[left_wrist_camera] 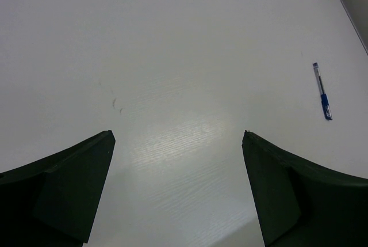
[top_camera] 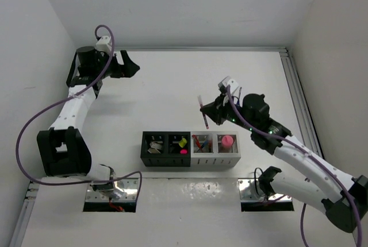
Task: Sort the stationery into containers
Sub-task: Place the pen in the storage box.
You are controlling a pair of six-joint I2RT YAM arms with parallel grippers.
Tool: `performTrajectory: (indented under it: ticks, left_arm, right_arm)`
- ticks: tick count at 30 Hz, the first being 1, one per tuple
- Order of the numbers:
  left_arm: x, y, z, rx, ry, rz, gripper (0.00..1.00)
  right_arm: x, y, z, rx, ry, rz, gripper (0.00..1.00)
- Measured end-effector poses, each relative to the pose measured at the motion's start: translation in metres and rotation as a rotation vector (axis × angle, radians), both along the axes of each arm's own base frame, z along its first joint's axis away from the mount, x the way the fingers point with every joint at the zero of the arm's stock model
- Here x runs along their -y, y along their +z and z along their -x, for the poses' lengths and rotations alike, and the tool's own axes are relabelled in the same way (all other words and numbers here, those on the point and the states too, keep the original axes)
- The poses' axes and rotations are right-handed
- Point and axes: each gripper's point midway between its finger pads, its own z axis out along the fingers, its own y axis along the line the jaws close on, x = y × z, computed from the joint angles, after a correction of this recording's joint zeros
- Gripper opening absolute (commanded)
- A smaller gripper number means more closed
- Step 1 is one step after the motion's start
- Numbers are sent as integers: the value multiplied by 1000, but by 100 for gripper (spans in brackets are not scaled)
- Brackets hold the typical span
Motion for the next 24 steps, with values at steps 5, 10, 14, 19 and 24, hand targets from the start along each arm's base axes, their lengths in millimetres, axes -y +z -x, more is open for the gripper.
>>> performTrajectory:
  ticks: [5,10,14,19,24]
  left_arm:
    - [1,26,14,70,4,-18,100]
    - [-2,33,33,103,19,-47,100]
    - [-4,24,42,89,31,-59,100]
    - [-7,17,45,69,47,-71,100]
    - [-11,15,44,70,57,-88,100]
  right_arm:
    - [-4,-2,24,67,37,-20,0]
    - [-5,-25,34,57,45,-10,0]
    - [-6,-46,42,32,50,5,0]
    - [-7,-64,54,-5,72,17,27]
    - [-4,-67,66,-27,92,17,70]
